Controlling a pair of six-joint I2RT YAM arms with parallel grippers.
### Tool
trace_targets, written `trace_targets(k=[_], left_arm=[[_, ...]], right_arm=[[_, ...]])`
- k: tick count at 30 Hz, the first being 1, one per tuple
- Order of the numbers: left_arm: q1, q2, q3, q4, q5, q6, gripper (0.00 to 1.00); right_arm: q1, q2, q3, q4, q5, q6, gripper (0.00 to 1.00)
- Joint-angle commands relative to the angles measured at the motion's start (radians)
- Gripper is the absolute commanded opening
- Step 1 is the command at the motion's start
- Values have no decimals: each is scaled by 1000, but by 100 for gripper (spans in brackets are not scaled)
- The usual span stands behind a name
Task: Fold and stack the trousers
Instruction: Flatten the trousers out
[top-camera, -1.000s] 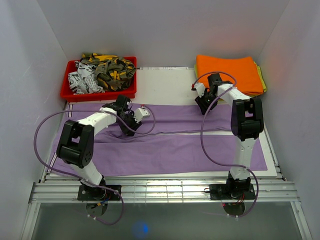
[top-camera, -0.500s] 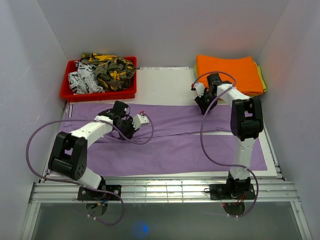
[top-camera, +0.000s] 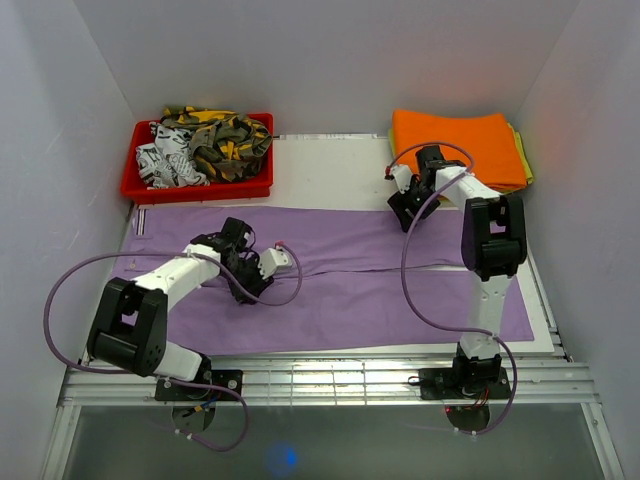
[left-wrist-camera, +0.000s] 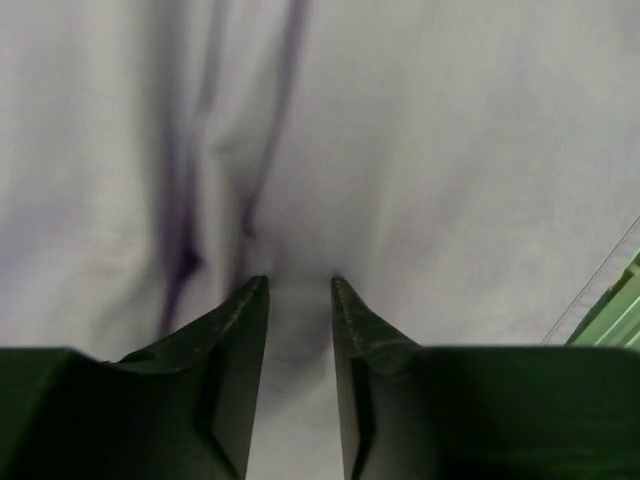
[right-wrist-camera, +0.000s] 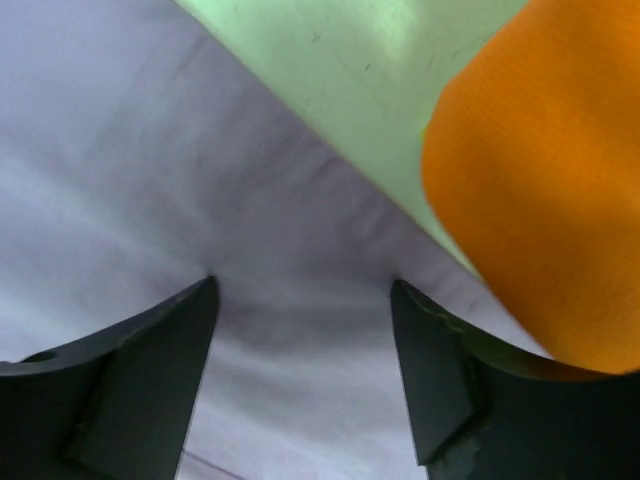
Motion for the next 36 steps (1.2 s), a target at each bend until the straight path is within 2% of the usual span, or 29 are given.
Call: trace_targets(k=[1,3,5,8,9,12,17,20,24,26,28,29,30,33,34,36], left_arm=[[-3,-39,126,20,78,-81,44],[-3,-35,216,19,112,-128,44],[-3,-7,268,22,138,-183,45],[-5,44,340,29,127,-243,44],[-3,53,350,38,122,-272,44],[-3,76,341,68,106,-318,43],[-2,107,351,81,119,-387,43],[9,113,367,86,113,-432,43],[108,131,402,40,136,-499,43],[164,140,432,-12,156,-519,44],[260,140,451,-46,176,-524,54],[289,131,459,-85,179,-510,55],[343,124,469,-106,181,-494,56],[460,78,460,-165,165,-444,57],[484,65,454,-178,164,-432,61],[543,41,443,-219,144,-380,61]], right_arm=[[-2,-61,25,-114,-50,2,78],[-4,-132,40,-141,-73,-3,79],[-7,-199,35,-177,-84,-21,75],[-9,-267,-54,-209,-54,-86,59],[-9,-278,-86,-215,-40,-103,50],[-18,-311,-231,-214,-3,-152,40],[-45,-310,-413,-148,22,-164,37],[-59,-289,-473,-103,48,-172,30],[-77,-322,-605,-63,126,-222,24],[-94,-368,-616,-66,146,-236,25],[-132,-408,-573,-92,181,-244,39],[-146,-448,-546,-115,175,-248,56],[-154,-466,-514,-140,160,-259,61],[-197,-534,-417,-267,88,-285,67],[-200,-552,-412,-295,75,-308,68],[-200,-606,-433,-370,42,-328,67]])
